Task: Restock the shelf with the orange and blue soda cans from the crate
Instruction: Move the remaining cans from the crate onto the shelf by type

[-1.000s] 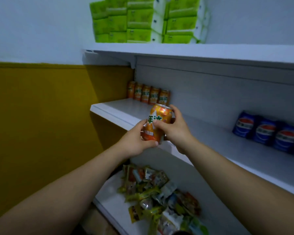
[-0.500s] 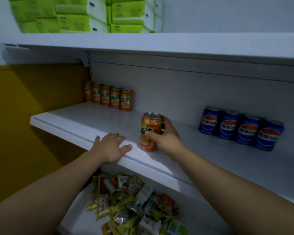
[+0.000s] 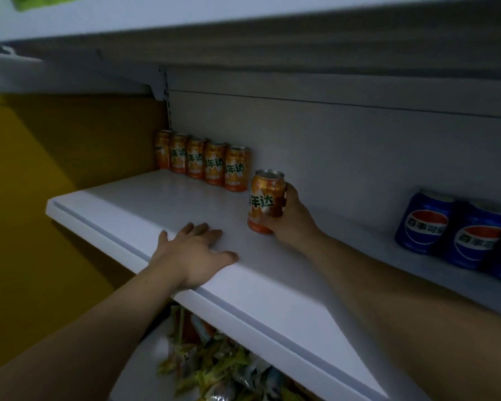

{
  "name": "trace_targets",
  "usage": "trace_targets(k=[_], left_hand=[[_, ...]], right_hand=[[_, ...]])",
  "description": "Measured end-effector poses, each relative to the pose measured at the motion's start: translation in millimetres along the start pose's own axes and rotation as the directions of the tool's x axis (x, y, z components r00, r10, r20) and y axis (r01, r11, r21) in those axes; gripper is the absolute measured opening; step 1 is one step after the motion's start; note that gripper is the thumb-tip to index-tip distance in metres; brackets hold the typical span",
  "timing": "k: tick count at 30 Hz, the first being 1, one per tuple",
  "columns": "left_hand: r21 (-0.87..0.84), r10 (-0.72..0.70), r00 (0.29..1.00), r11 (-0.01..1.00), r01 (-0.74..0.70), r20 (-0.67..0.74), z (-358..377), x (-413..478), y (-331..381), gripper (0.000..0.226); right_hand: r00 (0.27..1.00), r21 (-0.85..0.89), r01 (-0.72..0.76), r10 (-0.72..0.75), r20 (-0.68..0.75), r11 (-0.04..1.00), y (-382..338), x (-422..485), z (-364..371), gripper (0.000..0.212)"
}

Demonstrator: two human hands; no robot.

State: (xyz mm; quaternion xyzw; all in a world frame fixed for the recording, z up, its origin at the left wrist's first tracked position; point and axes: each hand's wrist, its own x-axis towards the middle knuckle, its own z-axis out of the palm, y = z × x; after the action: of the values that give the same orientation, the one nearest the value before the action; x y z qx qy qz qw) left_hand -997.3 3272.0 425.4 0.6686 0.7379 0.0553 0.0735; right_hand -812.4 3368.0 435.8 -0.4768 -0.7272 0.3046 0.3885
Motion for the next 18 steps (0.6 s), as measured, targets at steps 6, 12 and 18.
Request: trace_targets(k=[6,12,18], left_hand=[[-0.029,0.008,0.999,1.000,-0.009,-0.041,2.8,0.8,-2.9,0.077],[-0.019,0.016,0.997,1.000,-0.018,-0.070,4.2,-0.6,-3.1,0.076],[-0.033,0.018,0.996,0.999,-0.021,-0.085,4.5,-1.4,-3.4,0.075]], right_hand=[[0.998,-0.068,-0.010,0.006,-0.056,0.998,10.6,54.6,18.9,0.077],[0.991,-0.121,-0.008,-0.009,-0.135,0.993,19.2,85.8,31.0,0.069],[0.979,-0.182,-0.023,-0.014,-0.201,0.983,22.5,103.7,42.3,0.068]])
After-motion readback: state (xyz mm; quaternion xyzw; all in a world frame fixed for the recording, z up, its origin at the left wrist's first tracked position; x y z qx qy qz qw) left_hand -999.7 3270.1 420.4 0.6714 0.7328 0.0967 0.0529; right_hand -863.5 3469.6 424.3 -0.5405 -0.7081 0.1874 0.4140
